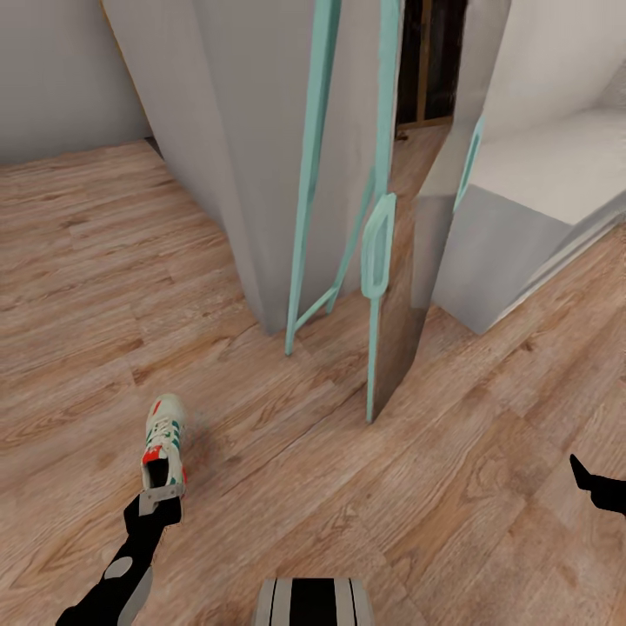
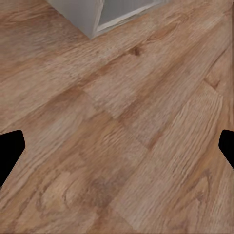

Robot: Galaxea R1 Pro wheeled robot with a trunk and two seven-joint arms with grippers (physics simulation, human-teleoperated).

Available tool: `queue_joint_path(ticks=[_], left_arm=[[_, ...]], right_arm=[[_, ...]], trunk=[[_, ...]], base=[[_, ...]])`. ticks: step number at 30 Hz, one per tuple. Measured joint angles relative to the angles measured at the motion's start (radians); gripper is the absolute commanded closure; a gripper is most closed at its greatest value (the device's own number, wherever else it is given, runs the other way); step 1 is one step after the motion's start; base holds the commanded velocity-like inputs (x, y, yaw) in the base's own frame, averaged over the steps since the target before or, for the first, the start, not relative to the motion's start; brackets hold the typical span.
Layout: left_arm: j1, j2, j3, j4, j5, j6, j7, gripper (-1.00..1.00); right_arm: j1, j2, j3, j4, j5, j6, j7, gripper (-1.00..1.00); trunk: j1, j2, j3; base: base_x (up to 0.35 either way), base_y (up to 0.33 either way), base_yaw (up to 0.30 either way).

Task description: Pick up the two gym shoes and the two sandals from the corridor floor and place them onto the hallstand (shoe rack) in the corridor, making sure they are on the rack and not on the floor. Arrange them so the two gym shoes are next to each other and the two sandals are next to each other.

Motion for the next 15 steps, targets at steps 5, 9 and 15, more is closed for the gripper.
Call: queue_joint_path(ticks=[5, 9, 15], left_arm=[[0.0, 0.004, 0.021, -0.019, -0.004, 0.0, -0.004, 1.0], [0.0, 0.003, 0.022, -0.075, -0.01, 0.001, -0.005, 1.0], [0.0, 0.003, 0.02, -0.102, -0.014, 0.003, -0.003, 1.0]], right_arm=[[0.0, 0.0, 0.0, 0.0, 0.0, 0.0, 0.0, -1.0], [0.0, 0.0, 0.0, 0.0, 0.0, 0.0, 0.0, -1.0], [0.0, 0.0, 0.0, 0.0, 0.0, 0.0, 0.0, -1.0]], trunk=[[-0.002, 0.001, 0.027], [-0.004, 0.002, 0.049], [-0.007, 0.004, 0.081]], base=[[0.0, 0.0, 0.0], [0.0, 0.0, 0.0], [0.0, 0.0, 0.0]])
